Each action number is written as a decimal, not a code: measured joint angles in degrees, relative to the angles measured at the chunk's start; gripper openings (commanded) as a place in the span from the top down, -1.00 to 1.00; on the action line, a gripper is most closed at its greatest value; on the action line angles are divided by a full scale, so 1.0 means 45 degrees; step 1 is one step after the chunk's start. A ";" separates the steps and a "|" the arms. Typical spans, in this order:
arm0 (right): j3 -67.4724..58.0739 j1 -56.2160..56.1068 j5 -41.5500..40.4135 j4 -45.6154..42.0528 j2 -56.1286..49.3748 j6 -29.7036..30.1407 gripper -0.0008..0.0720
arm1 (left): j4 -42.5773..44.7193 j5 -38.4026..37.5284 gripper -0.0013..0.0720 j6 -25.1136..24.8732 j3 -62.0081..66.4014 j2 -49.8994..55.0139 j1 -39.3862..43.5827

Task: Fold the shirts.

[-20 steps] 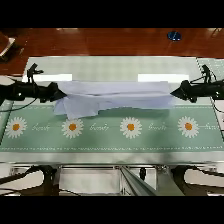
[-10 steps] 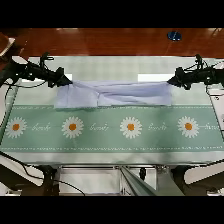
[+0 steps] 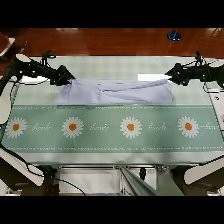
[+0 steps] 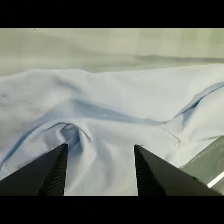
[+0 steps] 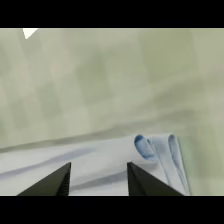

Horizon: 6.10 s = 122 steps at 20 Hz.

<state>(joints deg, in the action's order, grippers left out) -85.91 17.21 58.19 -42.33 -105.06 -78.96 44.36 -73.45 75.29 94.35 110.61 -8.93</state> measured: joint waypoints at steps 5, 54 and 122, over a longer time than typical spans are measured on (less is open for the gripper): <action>0.0005 0.1219 0.0782 -0.0792 0.0559 0.0000 -0.15 | 0.3065 -0.2268 -0.41 0.1054 0.0481 -0.0753 -0.0942; 0.8427 0.0806 0.4376 -0.0991 1.5922 -0.0257 0.93 | 0.1219 0.2331 0.89 0.2769 -0.0102 -0.2200 0.8845; 0.3988 -0.6203 0.0185 0.1073 0.4342 0.0515 0.93 | 0.2647 0.6926 0.89 0.3866 -1.4955 -1.5120 0.4546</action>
<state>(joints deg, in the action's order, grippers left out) -67.96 -10.70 59.02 -37.50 -85.52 -76.64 56.27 -42.28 92.68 27.05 42.57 11.53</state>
